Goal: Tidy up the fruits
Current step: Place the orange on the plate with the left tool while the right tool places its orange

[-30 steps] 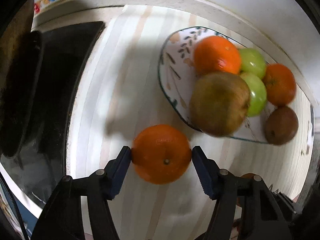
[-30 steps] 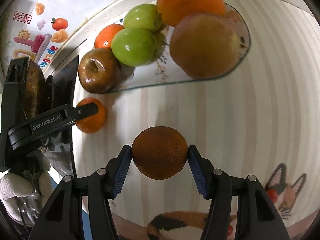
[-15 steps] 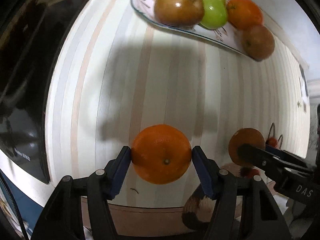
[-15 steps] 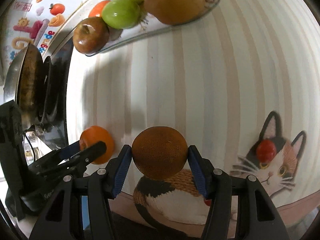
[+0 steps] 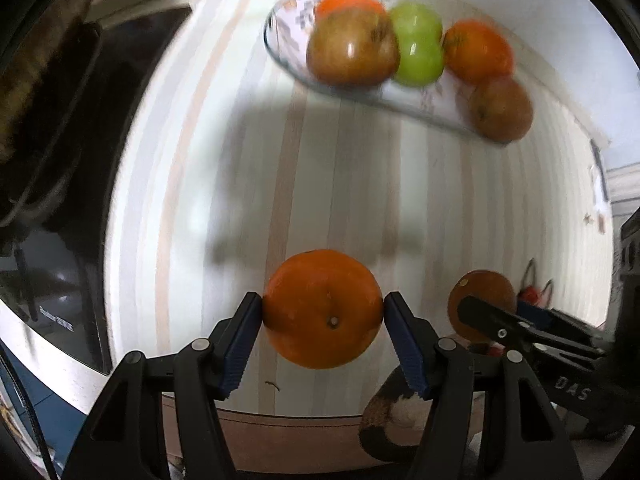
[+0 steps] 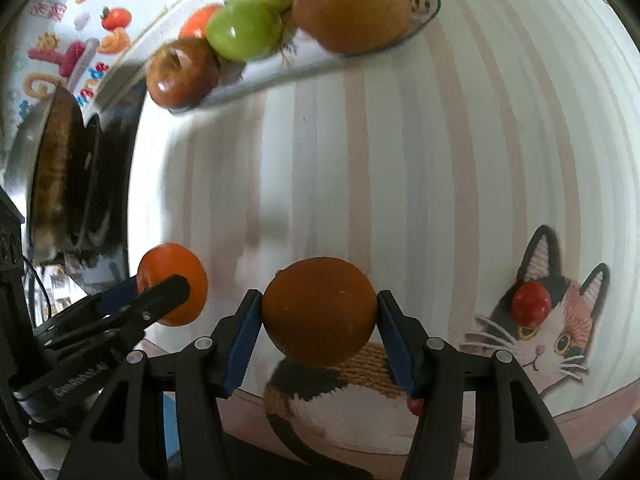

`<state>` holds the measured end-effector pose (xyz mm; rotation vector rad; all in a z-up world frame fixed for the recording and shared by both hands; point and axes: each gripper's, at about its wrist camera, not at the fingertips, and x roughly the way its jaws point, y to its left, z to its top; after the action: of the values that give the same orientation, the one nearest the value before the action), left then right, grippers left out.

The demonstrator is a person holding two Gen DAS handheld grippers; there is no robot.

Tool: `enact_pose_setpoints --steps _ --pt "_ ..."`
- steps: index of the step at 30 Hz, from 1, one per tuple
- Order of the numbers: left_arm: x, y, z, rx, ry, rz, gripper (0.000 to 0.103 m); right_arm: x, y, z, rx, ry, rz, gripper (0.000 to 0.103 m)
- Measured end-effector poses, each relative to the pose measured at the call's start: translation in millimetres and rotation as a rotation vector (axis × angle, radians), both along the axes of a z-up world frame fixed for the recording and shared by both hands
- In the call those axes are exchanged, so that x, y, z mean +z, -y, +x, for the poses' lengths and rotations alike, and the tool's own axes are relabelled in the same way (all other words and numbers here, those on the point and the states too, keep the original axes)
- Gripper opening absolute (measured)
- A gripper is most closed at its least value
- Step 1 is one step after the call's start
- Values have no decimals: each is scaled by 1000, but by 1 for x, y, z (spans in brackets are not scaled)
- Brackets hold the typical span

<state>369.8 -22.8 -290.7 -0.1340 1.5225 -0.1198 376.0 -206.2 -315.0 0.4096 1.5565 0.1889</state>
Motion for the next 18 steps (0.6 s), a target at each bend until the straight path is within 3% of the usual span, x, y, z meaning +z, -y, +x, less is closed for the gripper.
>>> enact_pose_setpoints --steps 5,10,13,18 --pt "49 -11 24 40 86 -47 61 33 8 17 -28 68 38 60" --pt "85 -23 72 84 158 -47 61 71 19 49 -56 151 74 60" --pt "89 -32 106 121 163 -31 61 92 36 73 -93 201 69 60" --pt "65 -47 155 182 116 -15 61 106 77 118 -164 231 7 60"
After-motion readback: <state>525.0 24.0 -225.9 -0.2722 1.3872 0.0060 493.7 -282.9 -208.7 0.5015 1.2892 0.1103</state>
